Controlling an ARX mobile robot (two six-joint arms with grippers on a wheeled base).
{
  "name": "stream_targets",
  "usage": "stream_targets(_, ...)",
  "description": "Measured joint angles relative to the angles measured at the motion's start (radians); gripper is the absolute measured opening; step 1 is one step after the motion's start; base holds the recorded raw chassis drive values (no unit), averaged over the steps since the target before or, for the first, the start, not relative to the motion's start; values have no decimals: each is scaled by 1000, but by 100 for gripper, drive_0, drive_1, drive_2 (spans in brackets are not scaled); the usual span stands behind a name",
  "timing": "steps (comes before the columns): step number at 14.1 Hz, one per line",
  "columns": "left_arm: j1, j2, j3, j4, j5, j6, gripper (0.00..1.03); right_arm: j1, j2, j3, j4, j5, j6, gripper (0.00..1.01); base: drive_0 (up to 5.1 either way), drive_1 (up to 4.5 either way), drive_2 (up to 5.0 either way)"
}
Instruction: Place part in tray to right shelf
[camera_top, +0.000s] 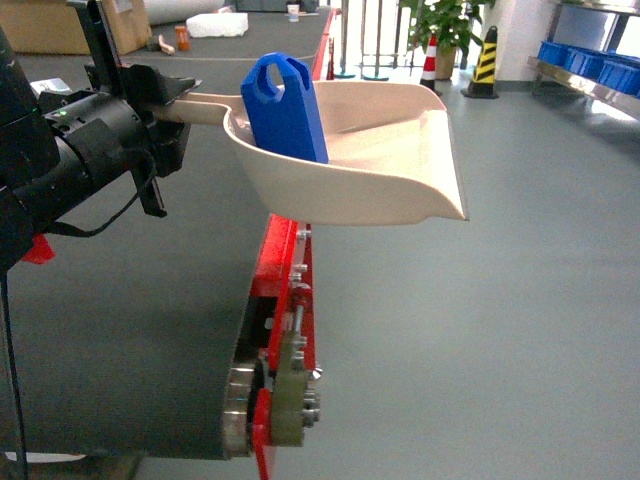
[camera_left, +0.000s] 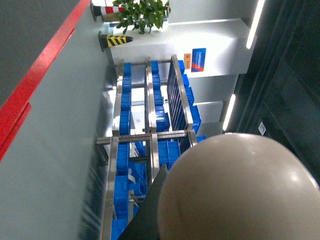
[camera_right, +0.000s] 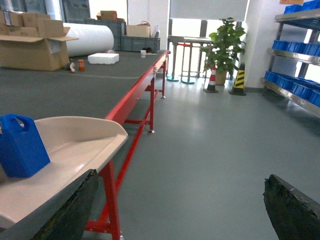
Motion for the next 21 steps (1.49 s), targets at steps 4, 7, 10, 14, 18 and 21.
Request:
stream_targets(4, 1, 0, 0, 1, -1, 0, 14, 0, 2, 0, -2, 0, 0, 98, 504, -238, -238)
stream_targets(7, 0, 0, 0, -4, 0, 0, 14, 0, 2, 0, -2, 0, 0, 98, 512, -229, -229)
stream_targets(10, 0, -2, 0, -1, 0, 0, 14, 0, 2, 0, 0, -2, 0, 98, 514, -226, -226)
stream_targets(14, 0, -2, 0, 1, 0, 0, 14, 0, 2, 0, -2, 1, 0, 98, 510, -228, -228)
stream_targets(18, 0, -2, 0, -1, -2, 0, 14, -1, 2, 0, -2, 1, 0, 98, 495, -241, -241)
stream_targets(21, -5, -2, 0, 0, 0, 0, 14, -1, 1, 0, -1, 1, 0, 98, 499, -237, -237)
